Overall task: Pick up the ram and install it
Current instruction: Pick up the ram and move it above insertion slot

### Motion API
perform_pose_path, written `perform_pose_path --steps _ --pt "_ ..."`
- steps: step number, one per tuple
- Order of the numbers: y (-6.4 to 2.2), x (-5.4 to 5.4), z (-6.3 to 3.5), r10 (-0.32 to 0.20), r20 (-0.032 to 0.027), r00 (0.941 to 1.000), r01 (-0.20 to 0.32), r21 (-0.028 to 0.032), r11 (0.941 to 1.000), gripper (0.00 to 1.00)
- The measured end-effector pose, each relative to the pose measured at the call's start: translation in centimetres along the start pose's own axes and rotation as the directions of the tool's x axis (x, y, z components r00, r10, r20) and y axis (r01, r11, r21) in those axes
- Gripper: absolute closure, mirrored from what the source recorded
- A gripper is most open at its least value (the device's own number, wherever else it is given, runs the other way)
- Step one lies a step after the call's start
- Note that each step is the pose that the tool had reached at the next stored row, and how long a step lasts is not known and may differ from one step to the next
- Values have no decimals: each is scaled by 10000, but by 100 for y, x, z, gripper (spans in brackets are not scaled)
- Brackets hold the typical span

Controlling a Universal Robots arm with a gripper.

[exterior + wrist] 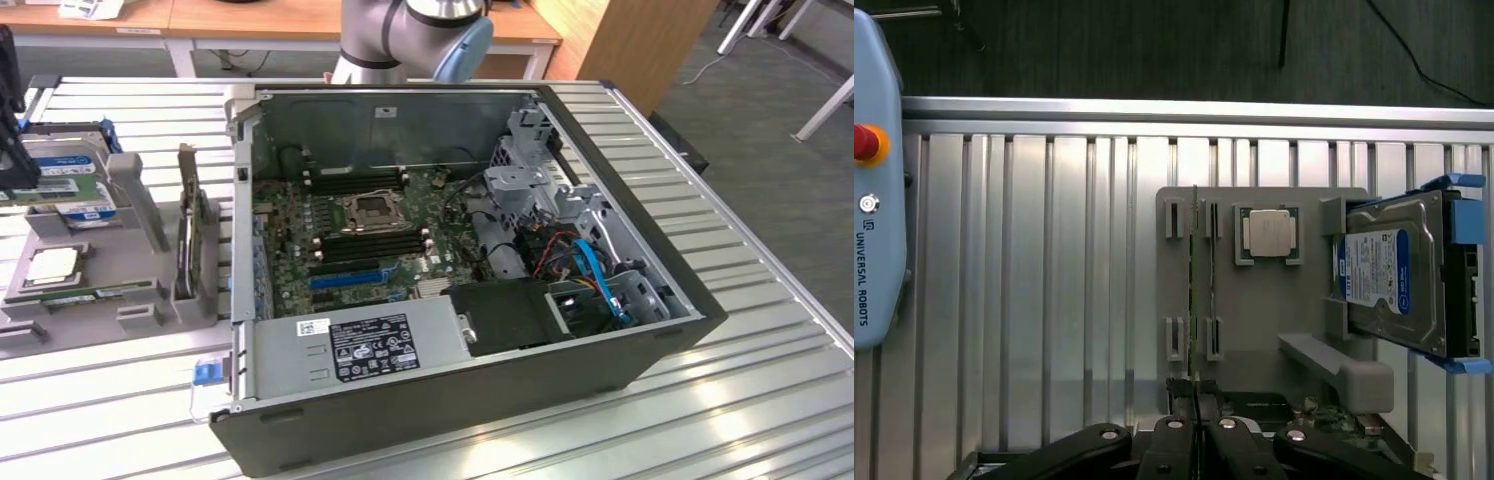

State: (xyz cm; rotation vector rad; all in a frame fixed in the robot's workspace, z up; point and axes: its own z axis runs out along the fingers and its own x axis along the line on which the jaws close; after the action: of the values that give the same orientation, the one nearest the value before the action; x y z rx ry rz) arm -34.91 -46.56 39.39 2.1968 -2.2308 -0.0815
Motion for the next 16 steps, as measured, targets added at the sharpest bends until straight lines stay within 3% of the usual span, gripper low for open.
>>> perform_pose_path --steps 9,16 --pt "-198 -3 -9 0 9 10000 0 -3 10000 89" --pt "-411 -7 -18 1 10 10000 -1 -10 10000 89"
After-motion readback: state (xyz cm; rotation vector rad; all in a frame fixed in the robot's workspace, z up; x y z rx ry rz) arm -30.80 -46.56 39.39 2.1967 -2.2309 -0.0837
